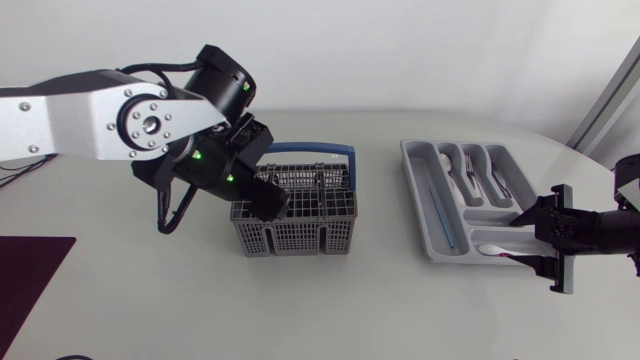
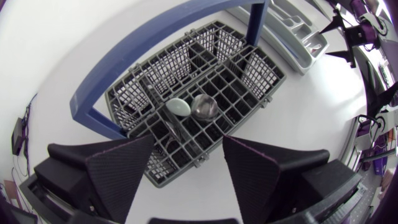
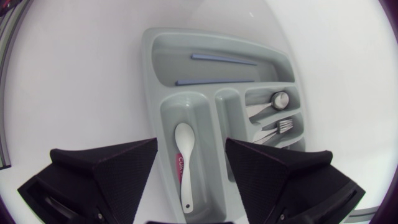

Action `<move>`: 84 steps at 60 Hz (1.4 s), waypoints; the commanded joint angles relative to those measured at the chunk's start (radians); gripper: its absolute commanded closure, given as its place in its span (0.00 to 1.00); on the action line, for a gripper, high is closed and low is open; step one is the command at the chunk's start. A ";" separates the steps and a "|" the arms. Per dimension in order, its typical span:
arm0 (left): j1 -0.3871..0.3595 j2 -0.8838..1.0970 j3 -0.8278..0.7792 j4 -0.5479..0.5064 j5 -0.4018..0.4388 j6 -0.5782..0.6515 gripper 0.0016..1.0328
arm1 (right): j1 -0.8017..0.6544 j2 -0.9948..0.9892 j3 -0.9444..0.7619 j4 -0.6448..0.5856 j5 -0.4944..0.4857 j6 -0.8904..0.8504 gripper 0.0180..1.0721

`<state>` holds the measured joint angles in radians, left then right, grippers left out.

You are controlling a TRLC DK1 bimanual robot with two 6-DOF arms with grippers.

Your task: Unload the cutlery basket into the drawer organizer.

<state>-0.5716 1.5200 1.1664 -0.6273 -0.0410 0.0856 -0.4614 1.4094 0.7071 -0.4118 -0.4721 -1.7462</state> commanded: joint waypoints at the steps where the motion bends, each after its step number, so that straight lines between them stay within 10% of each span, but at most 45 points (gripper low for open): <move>1: -0.001 0.029 0.038 -0.018 0.001 -0.032 0.20 | 0.021 -0.044 -0.046 -0.015 -0.008 0.022 0.20; 84: 0.044 0.147 0.105 -0.038 0.003 -0.113 0.75 | 0.093 -0.265 -0.173 -0.065 -0.039 0.070 0.18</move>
<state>-0.5320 1.6451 1.2449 -0.6544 -0.0410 -0.0010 -0.3759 1.1553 0.5549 -0.4667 -0.5018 -1.6825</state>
